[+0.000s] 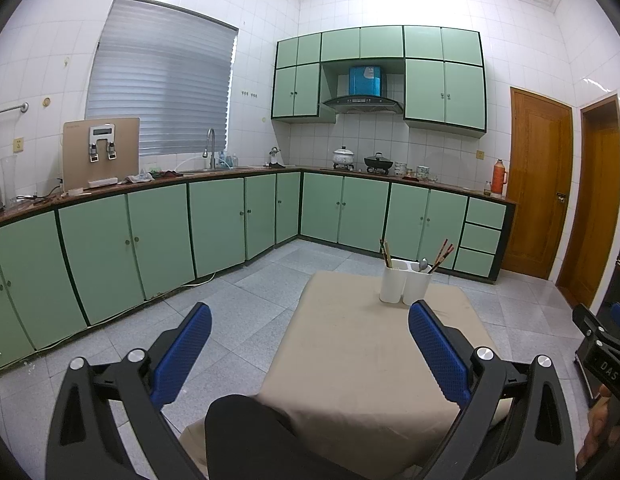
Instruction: Organize utensils
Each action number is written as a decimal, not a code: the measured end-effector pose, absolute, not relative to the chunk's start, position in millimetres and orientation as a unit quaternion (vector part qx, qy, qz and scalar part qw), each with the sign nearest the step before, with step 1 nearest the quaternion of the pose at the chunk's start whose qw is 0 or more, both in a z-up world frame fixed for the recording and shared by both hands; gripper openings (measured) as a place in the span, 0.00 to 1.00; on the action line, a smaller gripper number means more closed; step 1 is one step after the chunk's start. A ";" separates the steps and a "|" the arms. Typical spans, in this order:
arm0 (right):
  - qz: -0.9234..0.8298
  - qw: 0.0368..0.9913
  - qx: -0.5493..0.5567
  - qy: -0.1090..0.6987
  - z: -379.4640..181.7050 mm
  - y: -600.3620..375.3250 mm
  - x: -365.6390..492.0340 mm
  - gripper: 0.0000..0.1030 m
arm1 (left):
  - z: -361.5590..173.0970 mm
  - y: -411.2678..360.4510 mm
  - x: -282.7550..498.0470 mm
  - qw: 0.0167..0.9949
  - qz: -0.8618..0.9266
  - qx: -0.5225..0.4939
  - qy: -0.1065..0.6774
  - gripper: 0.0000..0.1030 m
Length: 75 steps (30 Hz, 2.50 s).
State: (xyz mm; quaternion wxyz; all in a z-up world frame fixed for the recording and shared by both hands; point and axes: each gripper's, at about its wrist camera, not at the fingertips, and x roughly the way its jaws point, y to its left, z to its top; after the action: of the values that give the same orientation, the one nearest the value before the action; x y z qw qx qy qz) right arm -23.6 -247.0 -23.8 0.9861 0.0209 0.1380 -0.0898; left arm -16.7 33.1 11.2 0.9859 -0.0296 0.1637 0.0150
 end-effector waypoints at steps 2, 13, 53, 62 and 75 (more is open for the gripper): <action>-0.090 0.986 0.021 0.138 -23.6 -247.1 -23.6 0.95 | 11.0 33.1 -16.8 0.986 0.015 -0.029 0.163 0.94; -0.090 0.986 0.022 0.138 -23.8 -247.3 -23.3 0.95 | 11.5 32.1 -17.2 0.986 0.016 -0.029 0.164 0.94; -0.090 0.986 0.022 0.138 -23.9 -247.7 -22.6 0.95 | 10.6 31.2 -17.8 0.986 0.016 -0.029 0.164 0.94; -0.090 0.986 0.023 0.138 -24.1 -247.5 -23.4 0.95 | 11.1 31.3 -17.2 0.986 0.014 -0.028 0.165 0.94; -0.089 0.986 0.023 0.141 -26.1 -247.9 -22.5 0.95 | 11.9 29.2 -18.4 0.987 0.019 -0.024 0.158 0.94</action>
State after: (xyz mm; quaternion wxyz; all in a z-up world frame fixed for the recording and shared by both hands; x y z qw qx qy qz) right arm -22.5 -247.9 -26.1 0.9858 0.0226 0.1406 -0.0886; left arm -18.4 29.2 11.9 0.9870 -0.0236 0.1580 0.0194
